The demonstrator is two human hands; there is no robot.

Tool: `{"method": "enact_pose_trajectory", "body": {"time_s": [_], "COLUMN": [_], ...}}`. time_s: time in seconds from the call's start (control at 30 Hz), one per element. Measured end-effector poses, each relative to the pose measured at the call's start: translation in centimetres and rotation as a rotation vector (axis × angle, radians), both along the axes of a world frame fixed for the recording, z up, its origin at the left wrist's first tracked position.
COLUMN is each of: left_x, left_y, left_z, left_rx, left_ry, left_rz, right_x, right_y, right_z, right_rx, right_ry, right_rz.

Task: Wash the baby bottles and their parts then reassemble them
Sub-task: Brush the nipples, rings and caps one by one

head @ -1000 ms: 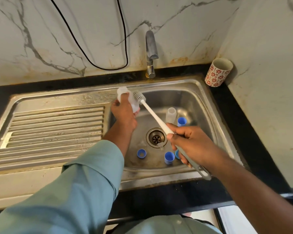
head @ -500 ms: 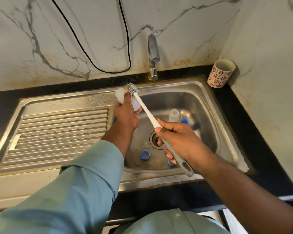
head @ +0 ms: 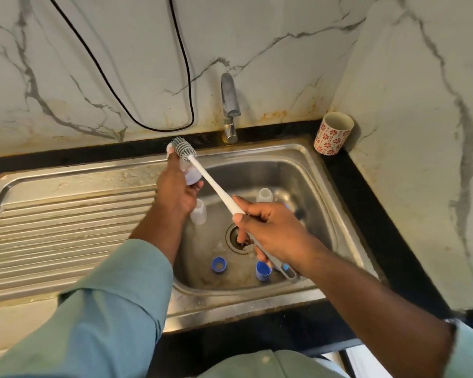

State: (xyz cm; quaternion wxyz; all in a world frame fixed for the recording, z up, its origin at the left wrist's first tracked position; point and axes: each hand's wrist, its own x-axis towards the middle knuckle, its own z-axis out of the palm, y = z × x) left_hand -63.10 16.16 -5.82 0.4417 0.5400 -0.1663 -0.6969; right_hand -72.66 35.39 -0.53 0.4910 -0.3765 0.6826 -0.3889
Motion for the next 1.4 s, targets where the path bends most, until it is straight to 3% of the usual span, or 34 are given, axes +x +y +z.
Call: {"method": "enact_pose_trajectory", "body": {"time_s": [0.1,0.23,0.4,0.5,0.67,0.8,0.93,1.07,1.23,1.4], "left_x": [0.6,0.6,1.7,1.1,1.5,0.2,1.4,0.7,1.3,1.3], "left_y": [-1.1,-0.6,-1.1,-0.3,-1.2,0.0,-1.2,0.0,-1.4,-1.3], "left_z": [0.2,-0.4,-1.4,-2.1,-1.0,-1.8,-1.6,-2.7,-2.2,-1.7], "left_rx": [-0.027,-0.069,-0.125,-0.213,-0.176,-0.242,-0.132,-0.105,-0.091,-0.063], "left_ry": [0.052,-0.06,-0.077,-0.201,-0.15,-0.333,-0.194,-0.229,-0.118,-0.008], "left_rz": [0.095,-0.124,0.03,-0.144,0.015,-0.155,0.041,-0.207,0.027,-0.116], "right_x": [0.1,0.6,0.4,0.5,-0.3,-0.6,-0.4,-0.9,-0.8,-1.0], "right_y": [0.5,-1.1,-0.1,-1.3,-1.0,-1.9,-0.1,-1.1,-0.1,-1.1], "right_z": [-0.6,-2.0,-2.7,-3.2,-2.7,-2.4,-2.1,-2.3,-2.4,-2.7], "right_rx": [-0.002,-0.025,0.049,0.037,0.032,0.002,0.028,0.032,0.053,0.001], "right_ry": [0.07,0.166,0.391,0.31,0.224,0.223,0.203,0.237,0.251,0.194], "right_rz": [0.052,0.012,0.115,0.009,0.027,-0.047,0.057,-0.007,0.137,0.047]}}
